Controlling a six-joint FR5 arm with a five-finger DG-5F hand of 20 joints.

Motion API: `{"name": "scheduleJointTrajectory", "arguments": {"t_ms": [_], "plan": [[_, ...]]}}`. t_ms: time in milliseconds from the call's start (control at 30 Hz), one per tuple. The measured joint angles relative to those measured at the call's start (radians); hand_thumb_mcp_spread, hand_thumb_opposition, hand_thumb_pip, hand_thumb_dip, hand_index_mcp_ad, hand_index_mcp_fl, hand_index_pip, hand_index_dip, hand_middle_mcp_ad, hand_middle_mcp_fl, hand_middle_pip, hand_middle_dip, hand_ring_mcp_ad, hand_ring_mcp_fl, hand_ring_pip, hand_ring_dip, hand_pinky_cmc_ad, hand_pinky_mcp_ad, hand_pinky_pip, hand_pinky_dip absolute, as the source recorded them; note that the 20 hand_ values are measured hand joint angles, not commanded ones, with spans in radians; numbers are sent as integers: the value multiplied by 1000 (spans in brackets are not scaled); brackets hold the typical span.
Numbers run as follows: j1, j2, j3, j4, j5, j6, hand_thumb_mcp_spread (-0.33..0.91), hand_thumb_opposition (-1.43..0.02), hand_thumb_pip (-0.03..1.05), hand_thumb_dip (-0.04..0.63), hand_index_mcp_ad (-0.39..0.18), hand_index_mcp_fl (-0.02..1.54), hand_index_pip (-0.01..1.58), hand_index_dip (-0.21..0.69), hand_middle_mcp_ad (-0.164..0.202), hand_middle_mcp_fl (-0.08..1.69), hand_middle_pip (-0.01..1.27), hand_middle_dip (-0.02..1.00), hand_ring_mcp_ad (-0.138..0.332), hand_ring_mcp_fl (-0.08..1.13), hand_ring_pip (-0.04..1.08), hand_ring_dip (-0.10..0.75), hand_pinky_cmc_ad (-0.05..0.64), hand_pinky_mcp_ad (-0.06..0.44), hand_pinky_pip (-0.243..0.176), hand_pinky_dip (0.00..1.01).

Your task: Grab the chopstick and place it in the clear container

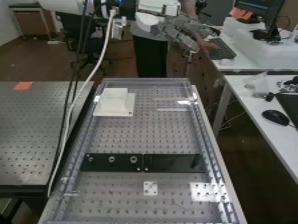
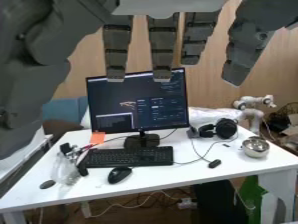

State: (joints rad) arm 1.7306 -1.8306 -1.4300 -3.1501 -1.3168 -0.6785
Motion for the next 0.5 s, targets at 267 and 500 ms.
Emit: {"name": "scheduleJointTrajectory", "arguments": {"t_ms": [267,500], "plan": [[0,-2,3,3,-4,3,176,-688,414,87,-202,274,44,340,82,152,120,330,108,10,94,199,541,365,-63,178],[2,2,-2,12,-2,2,178,-688,414,87,-202,274,44,340,82,188,120,330,108,10,94,199,541,365,-63,180]]}}
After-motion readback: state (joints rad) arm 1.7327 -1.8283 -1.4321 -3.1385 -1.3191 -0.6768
